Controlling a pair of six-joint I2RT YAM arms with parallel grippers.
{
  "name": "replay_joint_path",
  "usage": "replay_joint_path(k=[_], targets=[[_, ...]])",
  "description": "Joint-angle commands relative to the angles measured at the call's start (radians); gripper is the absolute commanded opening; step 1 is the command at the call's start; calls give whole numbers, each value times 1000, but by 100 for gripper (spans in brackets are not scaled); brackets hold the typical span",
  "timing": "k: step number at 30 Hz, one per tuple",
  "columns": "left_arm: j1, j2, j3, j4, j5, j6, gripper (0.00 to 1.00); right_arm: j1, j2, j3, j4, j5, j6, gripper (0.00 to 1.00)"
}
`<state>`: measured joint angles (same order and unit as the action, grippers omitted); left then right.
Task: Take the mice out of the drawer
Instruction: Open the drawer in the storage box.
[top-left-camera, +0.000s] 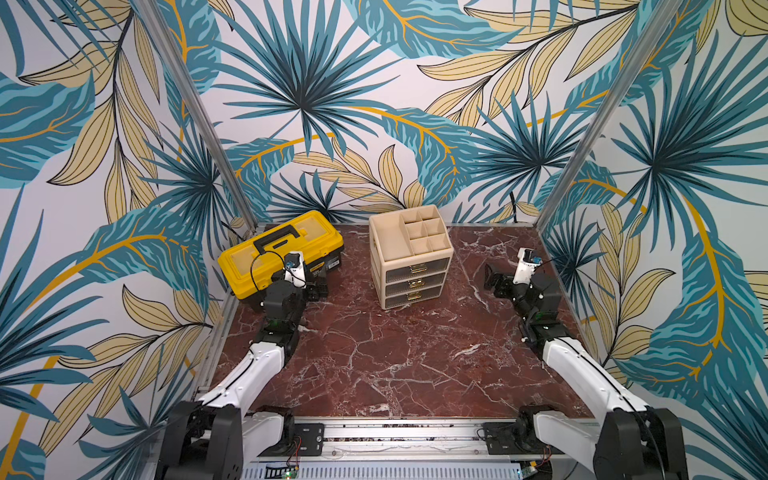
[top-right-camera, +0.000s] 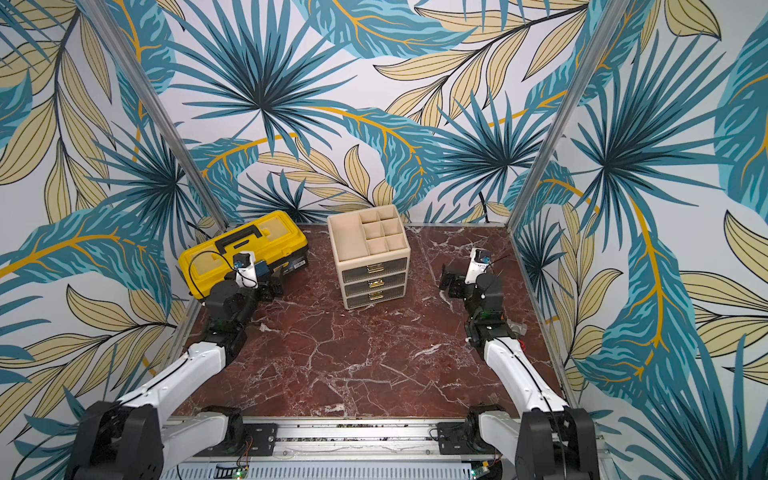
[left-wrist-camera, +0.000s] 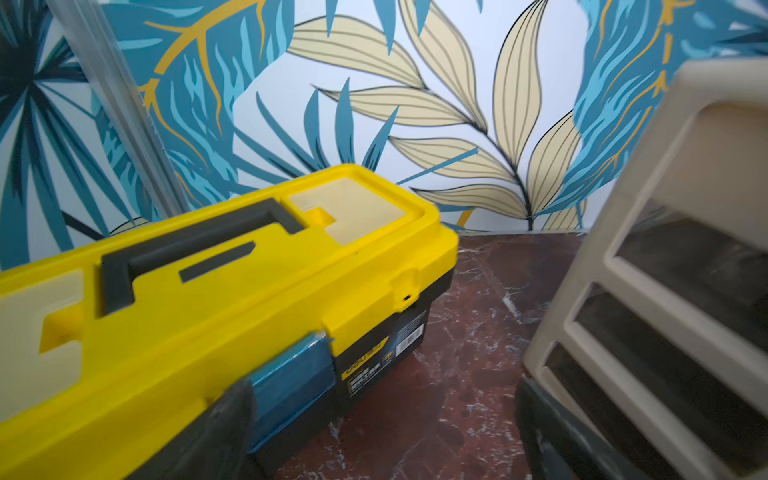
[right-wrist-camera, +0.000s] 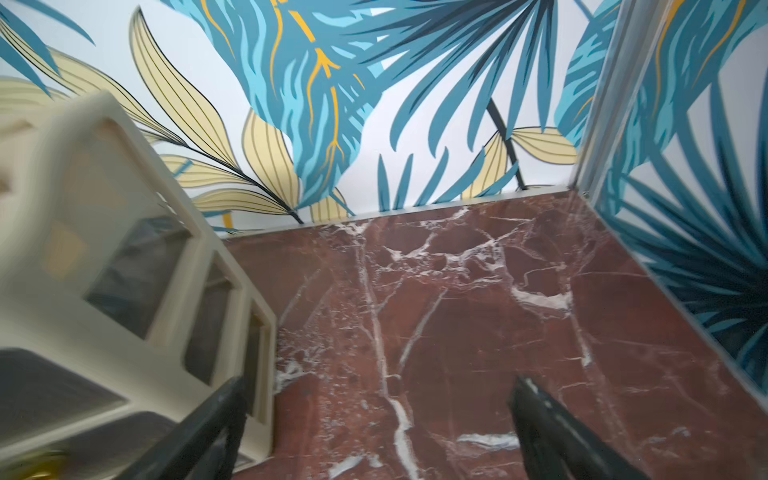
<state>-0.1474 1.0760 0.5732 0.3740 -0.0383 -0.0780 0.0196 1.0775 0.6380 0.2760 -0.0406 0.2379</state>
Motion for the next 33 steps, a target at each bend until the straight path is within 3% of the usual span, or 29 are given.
replay_joint_path(k=[1, 6, 10, 14, 24, 33], targets=[[-60, -47, 139, -280, 4, -82, 100, 8, -47, 46, -238, -175, 239, 100], [-106, -13, 336, -509, 141, -203, 100, 10, -104, 61, -219, -385, 472, 99], [-147, 57, 462, -614, 248, -244, 100, 38, -60, 49, -128, -498, 639, 92], [-210, 148, 585, -676, 309, -295, 100, 91, 16, 80, -78, -527, 715, 84], [-320, 317, 731, -668, 302, -342, 100, 180, 235, 204, 8, -509, 787, 58], [-323, 465, 816, -626, 247, -334, 100, 184, 363, 289, 25, -483, 813, 50]])
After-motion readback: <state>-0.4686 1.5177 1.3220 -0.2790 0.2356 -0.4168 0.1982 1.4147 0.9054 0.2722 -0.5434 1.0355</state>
